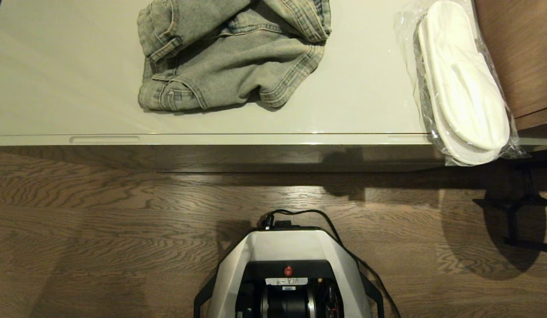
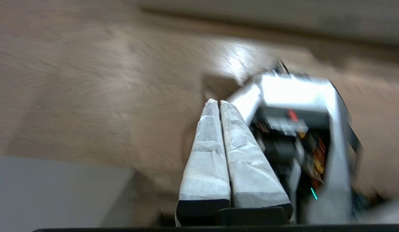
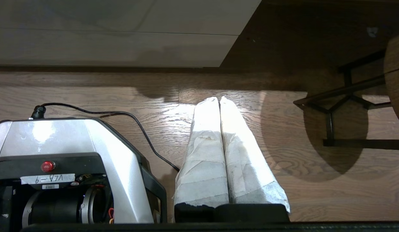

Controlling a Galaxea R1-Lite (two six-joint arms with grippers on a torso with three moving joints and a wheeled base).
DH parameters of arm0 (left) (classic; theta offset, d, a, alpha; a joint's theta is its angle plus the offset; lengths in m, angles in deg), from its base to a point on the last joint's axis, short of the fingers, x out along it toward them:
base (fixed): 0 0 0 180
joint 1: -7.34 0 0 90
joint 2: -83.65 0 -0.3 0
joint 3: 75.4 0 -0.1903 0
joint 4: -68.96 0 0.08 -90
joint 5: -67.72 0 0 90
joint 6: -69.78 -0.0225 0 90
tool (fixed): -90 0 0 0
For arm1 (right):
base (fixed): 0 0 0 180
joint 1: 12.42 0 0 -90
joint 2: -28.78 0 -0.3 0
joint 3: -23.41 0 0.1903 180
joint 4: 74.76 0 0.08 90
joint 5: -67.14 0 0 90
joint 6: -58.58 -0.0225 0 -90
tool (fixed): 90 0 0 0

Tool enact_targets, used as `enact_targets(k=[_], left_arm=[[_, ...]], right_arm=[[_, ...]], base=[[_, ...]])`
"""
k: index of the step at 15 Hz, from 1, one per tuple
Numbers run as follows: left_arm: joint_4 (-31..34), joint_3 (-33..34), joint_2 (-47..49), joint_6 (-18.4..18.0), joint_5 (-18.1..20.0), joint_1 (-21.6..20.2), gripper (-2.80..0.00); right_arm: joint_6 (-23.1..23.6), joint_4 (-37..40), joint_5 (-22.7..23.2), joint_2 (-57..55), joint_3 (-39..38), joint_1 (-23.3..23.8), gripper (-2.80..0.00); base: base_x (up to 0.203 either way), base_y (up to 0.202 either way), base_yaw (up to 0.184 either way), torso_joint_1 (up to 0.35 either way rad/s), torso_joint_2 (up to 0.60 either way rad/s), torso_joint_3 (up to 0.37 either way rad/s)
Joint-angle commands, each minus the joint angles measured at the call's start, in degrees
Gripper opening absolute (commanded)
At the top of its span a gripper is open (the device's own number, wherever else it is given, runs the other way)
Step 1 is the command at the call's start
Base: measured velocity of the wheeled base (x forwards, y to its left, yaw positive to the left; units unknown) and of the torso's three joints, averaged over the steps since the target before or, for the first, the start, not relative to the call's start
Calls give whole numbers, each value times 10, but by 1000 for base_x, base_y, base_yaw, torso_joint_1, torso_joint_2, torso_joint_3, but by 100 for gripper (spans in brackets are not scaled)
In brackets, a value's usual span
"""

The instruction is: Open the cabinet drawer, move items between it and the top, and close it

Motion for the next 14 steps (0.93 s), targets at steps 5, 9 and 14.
enact_targets(k=[5, 9, 14], left_arm=[[-153, 168, -1, -47, -13, 0, -280], [-322, 272, -1, -85, 0, 0, -280], [-395, 355, -1, -103, -6, 0, -280]], right_arm=[[0, 0, 0, 1, -2, 0, -280], [-18, 0, 0, 1, -2, 0, -280], [-133, 0, 0, 1, -2, 0, -280]], base=[[0, 0, 0, 0, 0, 0], [0, 0, 0, 0, 0, 0], [0, 0, 0, 0, 0, 0]])
